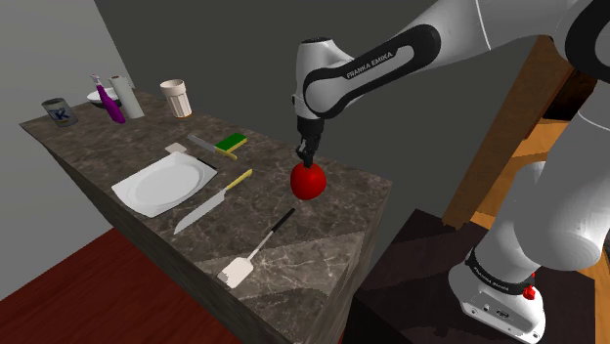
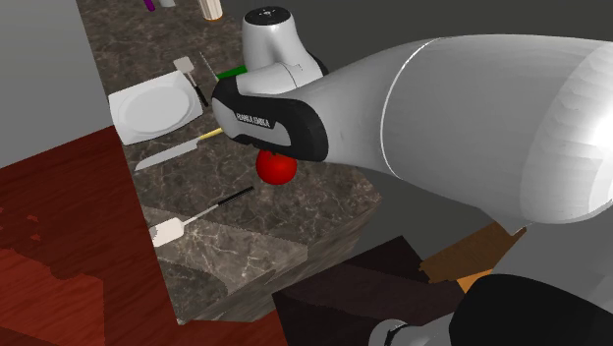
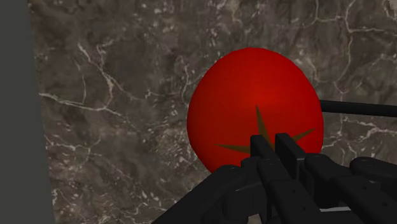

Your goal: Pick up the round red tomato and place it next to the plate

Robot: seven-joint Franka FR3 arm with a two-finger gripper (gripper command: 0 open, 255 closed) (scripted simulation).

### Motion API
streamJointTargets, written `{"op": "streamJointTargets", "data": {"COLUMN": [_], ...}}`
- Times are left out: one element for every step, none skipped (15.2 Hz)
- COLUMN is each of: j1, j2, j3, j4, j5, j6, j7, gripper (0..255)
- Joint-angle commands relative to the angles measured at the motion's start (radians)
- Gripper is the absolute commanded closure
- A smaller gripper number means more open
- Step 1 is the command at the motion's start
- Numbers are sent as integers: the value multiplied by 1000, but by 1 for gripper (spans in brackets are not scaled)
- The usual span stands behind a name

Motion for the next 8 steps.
{"op": "streamJointTargets", "data": {"j1": [0,0,0,0,0,0,0,0], "j2": [0,0,0,0,0,-6,-11,-17], "j3": [0,0,0,0,0,0,0,0], "j4": [0,0,0,0,0,7,14,22], "j5": [0,0,0,0,0,-1,-1,-2], "j6": [0,0,0,0,0,-13,-26,-39], "j7": [0,0,0,0,0,1,2,3], "gripper": [255,255,255,255,255,255,255,255]}}
